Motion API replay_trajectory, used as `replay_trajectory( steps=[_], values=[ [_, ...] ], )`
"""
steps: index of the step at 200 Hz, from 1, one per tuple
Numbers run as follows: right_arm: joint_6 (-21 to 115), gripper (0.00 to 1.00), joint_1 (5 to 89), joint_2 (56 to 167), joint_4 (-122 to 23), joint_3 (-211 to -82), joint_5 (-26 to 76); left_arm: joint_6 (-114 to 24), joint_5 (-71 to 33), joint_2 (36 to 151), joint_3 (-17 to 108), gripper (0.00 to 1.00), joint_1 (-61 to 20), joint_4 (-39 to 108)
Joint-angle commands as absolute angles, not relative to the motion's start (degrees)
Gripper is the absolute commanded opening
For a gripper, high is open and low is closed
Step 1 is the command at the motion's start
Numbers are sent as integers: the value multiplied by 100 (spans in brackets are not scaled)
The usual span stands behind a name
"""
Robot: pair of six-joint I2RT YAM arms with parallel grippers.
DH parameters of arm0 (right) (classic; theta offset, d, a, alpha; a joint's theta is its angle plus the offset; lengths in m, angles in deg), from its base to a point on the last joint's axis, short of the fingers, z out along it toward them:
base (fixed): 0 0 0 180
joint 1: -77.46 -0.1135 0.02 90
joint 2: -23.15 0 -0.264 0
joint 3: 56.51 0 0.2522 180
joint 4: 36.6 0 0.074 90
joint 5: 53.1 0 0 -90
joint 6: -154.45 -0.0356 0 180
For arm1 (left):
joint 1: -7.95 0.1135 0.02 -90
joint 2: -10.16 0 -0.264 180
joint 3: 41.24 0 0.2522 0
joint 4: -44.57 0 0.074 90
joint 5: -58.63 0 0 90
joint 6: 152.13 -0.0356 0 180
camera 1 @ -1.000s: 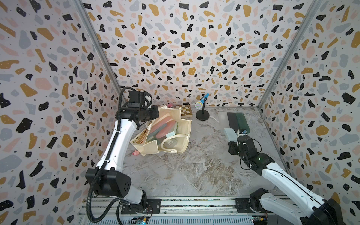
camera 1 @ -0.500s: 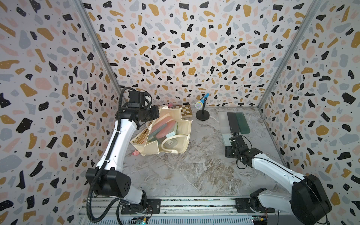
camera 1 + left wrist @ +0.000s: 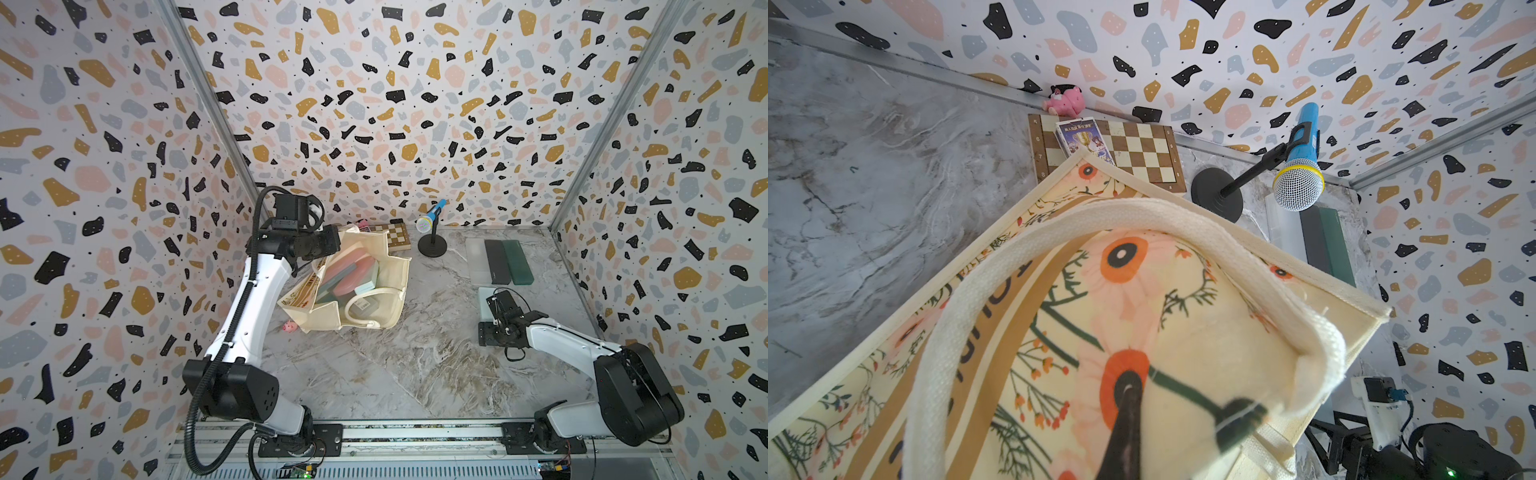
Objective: Take out the pencil case from the canvas bag
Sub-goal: Place the pencil case at the center of the board, then pick up the pencil case from the center of the board.
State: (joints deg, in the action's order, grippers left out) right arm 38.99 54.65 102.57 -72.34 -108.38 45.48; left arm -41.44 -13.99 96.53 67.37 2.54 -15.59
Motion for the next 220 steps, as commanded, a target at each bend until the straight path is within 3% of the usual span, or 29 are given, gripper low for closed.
replay_trajectory(
  steps=[1, 47, 107, 178, 220],
  values=[
    [3921, 85, 5487, 10077, -7382, -11020, 4614, -4029, -1156, 9477, 6692, 0, 308, -1399],
    [3978, 78, 5496, 10442, -7161, -11594, 4931, -3303, -61, 9600, 6702, 0, 564, -814],
    [4248, 74, 5751, 11557, -7227, -12540, 5078, -2590, -508, 9816, 7288, 0, 593, -633],
    [4396, 74, 5915, 11917, -7339, -12722, 4993, -2512, -514, 9883, 7379, 0, 593, -631],
    [4564, 64, 6172, 11835, -7380, -12698, 5011, -2505, -449, 9863, 7335, 0, 593, -664]
  ],
)
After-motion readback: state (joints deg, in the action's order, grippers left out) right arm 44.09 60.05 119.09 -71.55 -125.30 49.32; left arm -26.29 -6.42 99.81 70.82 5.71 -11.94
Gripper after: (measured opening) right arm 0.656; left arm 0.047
